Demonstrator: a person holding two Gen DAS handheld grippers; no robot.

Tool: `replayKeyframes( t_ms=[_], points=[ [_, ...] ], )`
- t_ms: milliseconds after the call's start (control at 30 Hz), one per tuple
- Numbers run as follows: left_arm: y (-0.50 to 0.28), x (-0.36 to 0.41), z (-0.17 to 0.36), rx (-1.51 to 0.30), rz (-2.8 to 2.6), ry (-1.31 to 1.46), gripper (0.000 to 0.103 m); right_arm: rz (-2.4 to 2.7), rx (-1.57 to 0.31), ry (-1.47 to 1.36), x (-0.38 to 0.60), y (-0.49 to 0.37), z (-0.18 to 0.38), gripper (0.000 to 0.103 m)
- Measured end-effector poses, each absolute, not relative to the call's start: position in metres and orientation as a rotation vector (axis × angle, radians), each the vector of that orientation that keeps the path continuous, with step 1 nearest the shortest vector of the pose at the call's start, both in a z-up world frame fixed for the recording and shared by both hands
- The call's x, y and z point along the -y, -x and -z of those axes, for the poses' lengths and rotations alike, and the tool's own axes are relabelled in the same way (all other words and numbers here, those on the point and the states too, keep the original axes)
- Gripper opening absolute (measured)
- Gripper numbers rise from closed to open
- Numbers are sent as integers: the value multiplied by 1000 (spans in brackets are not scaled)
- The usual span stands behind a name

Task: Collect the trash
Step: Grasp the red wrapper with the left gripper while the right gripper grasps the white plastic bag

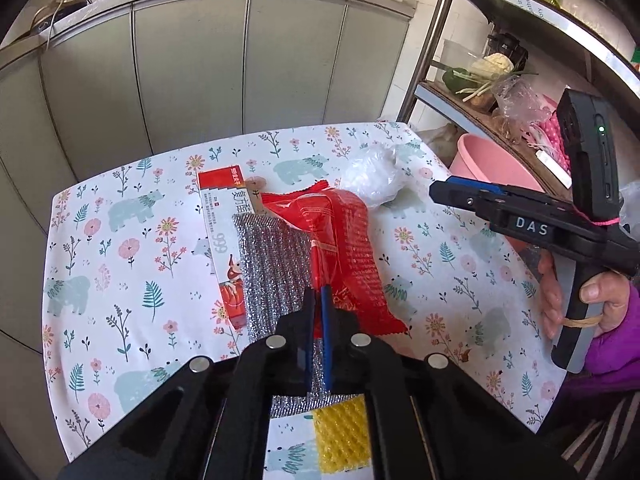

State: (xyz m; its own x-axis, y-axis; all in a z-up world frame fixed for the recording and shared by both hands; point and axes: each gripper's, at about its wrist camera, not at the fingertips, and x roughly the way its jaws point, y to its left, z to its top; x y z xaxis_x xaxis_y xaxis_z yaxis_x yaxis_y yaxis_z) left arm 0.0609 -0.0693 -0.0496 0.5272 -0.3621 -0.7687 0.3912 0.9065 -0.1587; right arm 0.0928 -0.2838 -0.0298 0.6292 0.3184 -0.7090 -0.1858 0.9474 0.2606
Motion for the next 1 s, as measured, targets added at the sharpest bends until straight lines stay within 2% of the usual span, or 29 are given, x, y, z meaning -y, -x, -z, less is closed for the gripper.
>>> replayKeyframes(
  t_ms=[133,233,367,533,600,633,767,1000],
  points=[
    [-57,63,37,-872,455,-6,2,-302,-833,-171,277,-103,28,35],
    [-55,59,30,-849,454,8,2,-306,-847,-173,272,-118,30,49],
    [-54,55,28,-840,451,30,2,-289,-864,-193,268,-136,36,53],
    [-54,50,32,-852,440,53,2,-283,-926,-192,258,-152,53,53],
    [-54,50,33,-852,437,56,2,-294,-926,-196,256,-150,56,52],
    [-54,50,33,-852,435,56,2,-297,-920,-194,255,-148,56,44],
    [-54,50,33,-848,429,57,2,-301,-894,-183,258,-139,51,31],
    [-52,52,23,-817,417,68,2,-303,-829,-198,270,-114,33,28]
  ],
)
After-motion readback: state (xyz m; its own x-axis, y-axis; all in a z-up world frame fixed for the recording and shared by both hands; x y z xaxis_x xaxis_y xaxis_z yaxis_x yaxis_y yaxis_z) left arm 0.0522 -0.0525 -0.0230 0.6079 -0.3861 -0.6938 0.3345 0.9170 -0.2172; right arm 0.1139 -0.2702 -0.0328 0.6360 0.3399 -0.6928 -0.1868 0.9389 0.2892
